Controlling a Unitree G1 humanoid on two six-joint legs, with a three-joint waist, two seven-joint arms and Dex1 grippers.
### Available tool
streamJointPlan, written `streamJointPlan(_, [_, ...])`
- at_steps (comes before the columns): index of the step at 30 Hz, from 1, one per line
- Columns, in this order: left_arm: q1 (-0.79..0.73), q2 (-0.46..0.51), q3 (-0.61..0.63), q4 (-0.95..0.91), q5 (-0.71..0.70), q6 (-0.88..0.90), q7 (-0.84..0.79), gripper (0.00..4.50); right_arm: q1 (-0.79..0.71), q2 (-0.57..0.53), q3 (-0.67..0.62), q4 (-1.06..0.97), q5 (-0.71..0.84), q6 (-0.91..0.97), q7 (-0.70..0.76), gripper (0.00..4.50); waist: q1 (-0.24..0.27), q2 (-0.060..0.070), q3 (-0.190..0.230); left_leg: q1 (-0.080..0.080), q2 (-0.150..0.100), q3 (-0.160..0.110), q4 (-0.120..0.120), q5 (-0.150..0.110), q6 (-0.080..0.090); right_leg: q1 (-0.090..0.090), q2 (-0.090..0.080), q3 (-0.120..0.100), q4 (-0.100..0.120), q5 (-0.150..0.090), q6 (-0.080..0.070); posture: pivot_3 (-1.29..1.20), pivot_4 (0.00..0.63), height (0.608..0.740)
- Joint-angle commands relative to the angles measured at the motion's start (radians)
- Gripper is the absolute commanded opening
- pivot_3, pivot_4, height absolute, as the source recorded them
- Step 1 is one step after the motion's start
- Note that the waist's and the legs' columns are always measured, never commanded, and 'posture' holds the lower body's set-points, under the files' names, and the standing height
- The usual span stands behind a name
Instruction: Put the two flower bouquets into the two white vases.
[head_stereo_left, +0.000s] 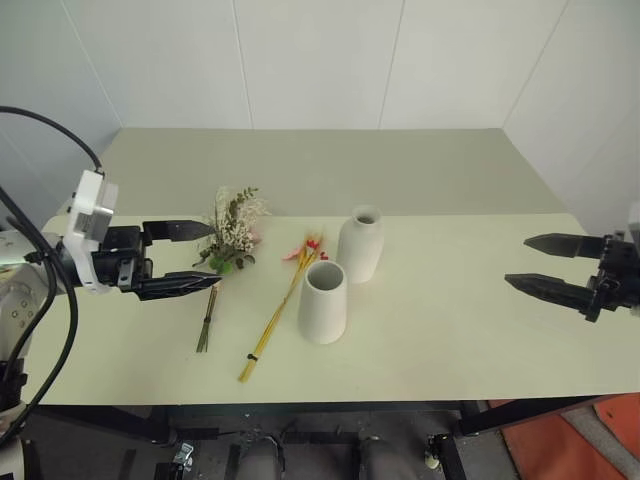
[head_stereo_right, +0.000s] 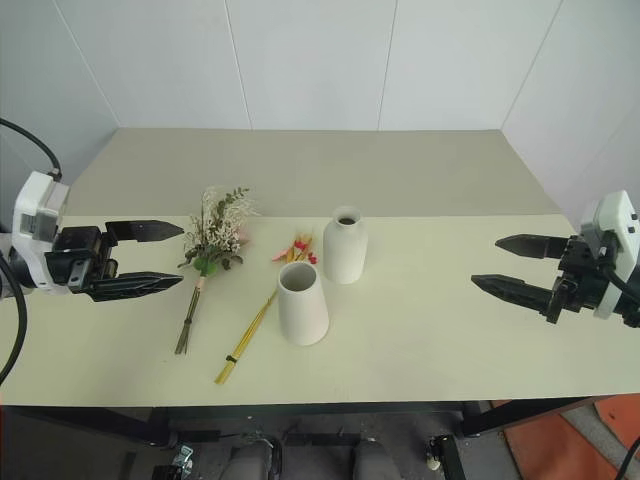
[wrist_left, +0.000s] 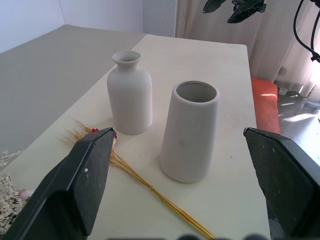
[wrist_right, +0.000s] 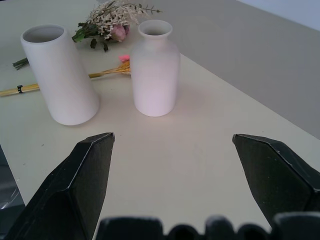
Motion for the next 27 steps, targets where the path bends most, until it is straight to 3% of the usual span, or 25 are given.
streamJointPlan(1, [-0.005, 0.022, 0.021, -0.014, -0.006, -0.002, -0.007, 4.50, -0.015, -0.016, -0.014, -0.002, -0.001, -0.025, 0.008, 4.48, 0.000, 0.000, 0.000, 0.000, 0.000, 0.000, 0.000, 0.000, 0.000, 0.000, 0.000, 0.000, 0.000, 0.000, 0.000, 0.00, 0.150, 0.740])
streamJointPlan(10, [0.000, 0.038, 0.004, -0.020, 0.028, 0.017, 0.040, 4.50, -0.020, -0.017, -0.010, 0.001, -0.004, -0.027, 0.012, 4.48, 0.000, 0.000, 0.000, 0.000, 0.000, 0.000, 0.000, 0.000, 0.000, 0.000, 0.000, 0.000, 0.000, 0.000, 0.000, 0.00, 0.150, 0.740])
streamJointPlan(15, [-0.038, 0.080, -0.109, -0.027, 0.175, 0.120, 0.228, 4.50, -0.031, -0.015, -0.002, 0.000, -0.006, -0.023, 0.013, 4.48, 0.000, 0.000, 0.000, 0.001, 0.000, 0.000, 0.000, 0.000, 0.000, 0.000, 0.000, 0.000, 0.000, 0.000, 0.000, 0.00, 0.150, 0.740])
streamJointPlan(20, [-0.186, 0.123, -0.289, -0.016, 0.267, 0.420, 0.362, 4.50, -0.043, -0.015, 0.005, -0.001, -0.007, -0.020, 0.015, 4.48, 0.002, -0.001, 0.000, -0.001, 0.000, 0.000, 0.000, 0.000, 0.000, -0.001, 0.000, 0.000, 0.000, 0.000, 0.001, 0.00, 0.150, 0.740])
streamJointPlan(27, [-0.373, 0.021, -0.491, 0.108, 0.395, 0.593, 0.490, 4.50, -0.054, -0.016, 0.010, -0.006, -0.005, -0.014, 0.013, 4.48, 0.001, -0.001, 0.000, -0.001, -0.001, 0.000, 0.000, 0.000, 0.000, -0.001, 0.000, 0.000, 0.000, 0.000, 0.001, 0.00, 0.150, 0.740])
